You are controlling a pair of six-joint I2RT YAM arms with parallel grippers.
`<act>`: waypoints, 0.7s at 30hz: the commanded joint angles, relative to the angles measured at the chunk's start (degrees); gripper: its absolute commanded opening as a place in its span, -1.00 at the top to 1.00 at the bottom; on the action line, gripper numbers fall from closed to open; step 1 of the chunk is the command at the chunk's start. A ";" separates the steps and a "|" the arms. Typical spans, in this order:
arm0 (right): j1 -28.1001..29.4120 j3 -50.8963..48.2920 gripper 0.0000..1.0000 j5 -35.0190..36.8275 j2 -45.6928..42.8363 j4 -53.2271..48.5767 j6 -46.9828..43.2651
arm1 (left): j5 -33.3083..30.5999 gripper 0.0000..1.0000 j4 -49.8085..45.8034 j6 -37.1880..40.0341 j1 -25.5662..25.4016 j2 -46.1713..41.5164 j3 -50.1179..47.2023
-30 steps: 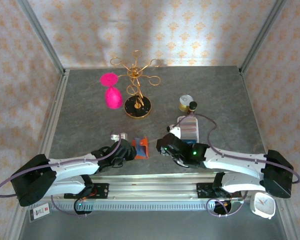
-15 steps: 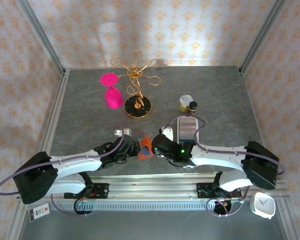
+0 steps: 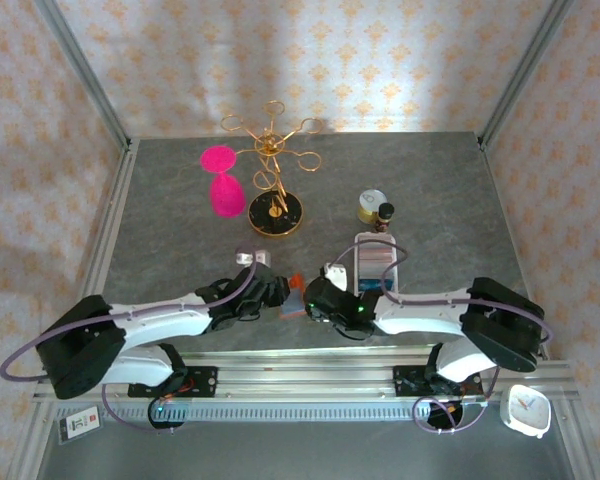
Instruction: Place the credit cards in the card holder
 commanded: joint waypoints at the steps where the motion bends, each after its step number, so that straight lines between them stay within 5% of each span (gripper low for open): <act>1: 0.48 -1.81 0.31 1.22 -6.28 2.86 -1.91 | -2.54 0.28 1.36 -0.62 0.74 -3.35 -2.46; 7: 1.44 -5.29 -0.30 1.05 -16.12 4.96 -6.04 | -1.51 0.25 4.04 -1.36 0.74 -2.84 -2.79; 21: 1.82 1.13 -0.24 -1.53 -6.55 2.33 -10.95 | 0.95 0.24 6.43 -1.08 0.79 1.83 -0.41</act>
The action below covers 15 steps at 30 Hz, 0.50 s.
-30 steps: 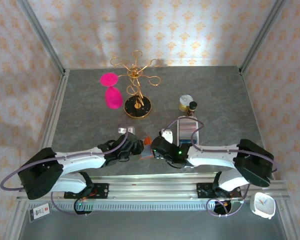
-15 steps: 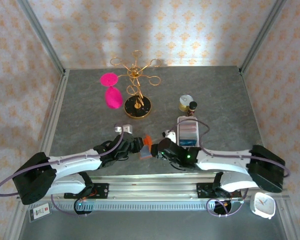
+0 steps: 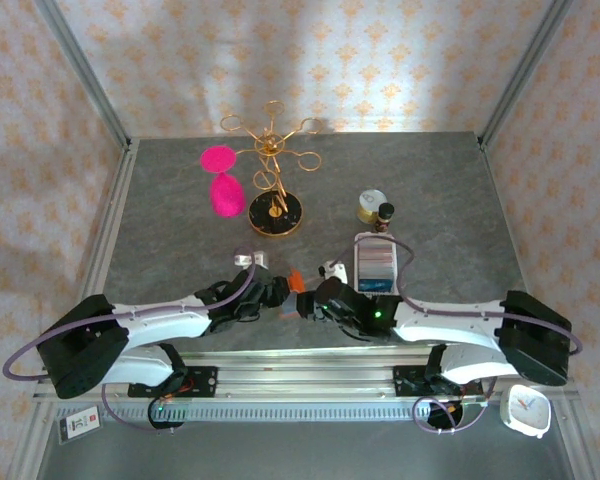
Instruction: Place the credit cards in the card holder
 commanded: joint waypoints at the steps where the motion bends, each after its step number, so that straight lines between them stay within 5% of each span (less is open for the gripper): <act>1: 0.50 3.82 -0.23 0.06 2.40 -1.08 -2.56 | 0.43 0.24 1.96 -0.46 0.40 0.32 1.48; 7: 0.50 6.95 -0.07 2.47 7.20 -3.46 -1.89 | -0.16 0.24 1.93 -0.66 0.45 0.62 1.50; 15: 0.50 8.57 0.79 10.64 11.29 -10.85 5.32 | -1.98 0.23 -0.54 -1.48 0.79 -0.32 1.22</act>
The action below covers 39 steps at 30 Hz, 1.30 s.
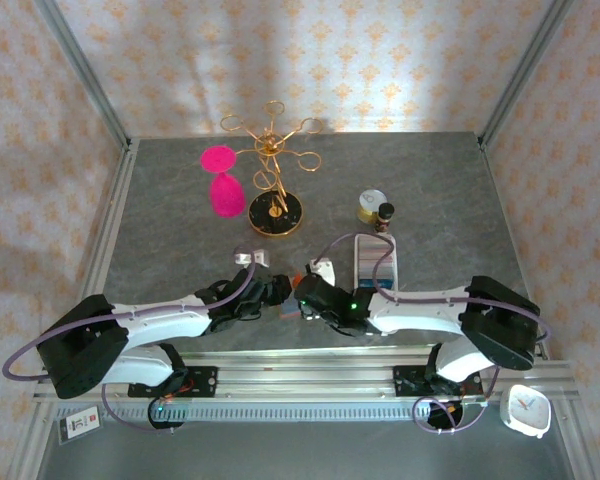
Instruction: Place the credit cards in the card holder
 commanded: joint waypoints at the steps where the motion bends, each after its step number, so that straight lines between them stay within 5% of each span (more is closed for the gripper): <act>1: 0.37 1.18 0.86 7.46 0.67 -6.70 5.62 | -2.41 0.22 -1.58 -0.92 0.60 -0.66 0.89; 10: -4.19 -6.01 1.00 1.64 -1.35 -2.57 10.09 | -3.75 0.17 -2.78 -3.70 0.99 -3.73 -1.87; 17: -4.55 -5.85 1.00 -0.27 0.29 -2.30 9.49 | 2.54 0.18 4.81 -4.53 1.03 -1.45 -2.67; 31: -3.19 -7.70 1.00 -1.24 -4.73 2.84 7.42 | 7.99 -0.33 11.57 -3.80 0.65 2.25 2.08; 39: -2.72 -8.09 1.00 -0.73 -3.62 2.49 8.57 | 7.17 0.03 11.69 -4.49 0.59 5.31 3.13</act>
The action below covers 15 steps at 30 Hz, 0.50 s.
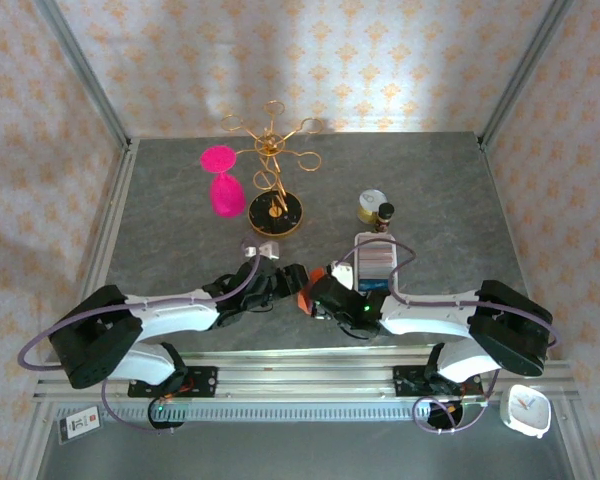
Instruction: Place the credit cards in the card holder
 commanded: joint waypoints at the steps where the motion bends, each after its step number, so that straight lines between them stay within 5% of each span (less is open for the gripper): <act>1: 0.40 -1.42 1.00 1.09 0.42 0.35 0.57 | -0.37 0.08 1.45 0.20 -0.17 -0.61 -0.04; 7: 0.43 -1.82 1.00 0.84 0.09 0.85 1.00 | -1.47 0.44 1.31 0.04 -0.15 -2.32 -1.75; 13: 0.46 -2.06 1.00 0.47 -0.34 1.46 1.18 | 0.39 0.41 1.62 0.76 -0.15 0.25 -1.54; 15: 0.54 -2.14 1.00 0.37 -0.22 1.62 1.03 | 0.30 0.23 1.56 0.43 -0.20 0.67 -1.10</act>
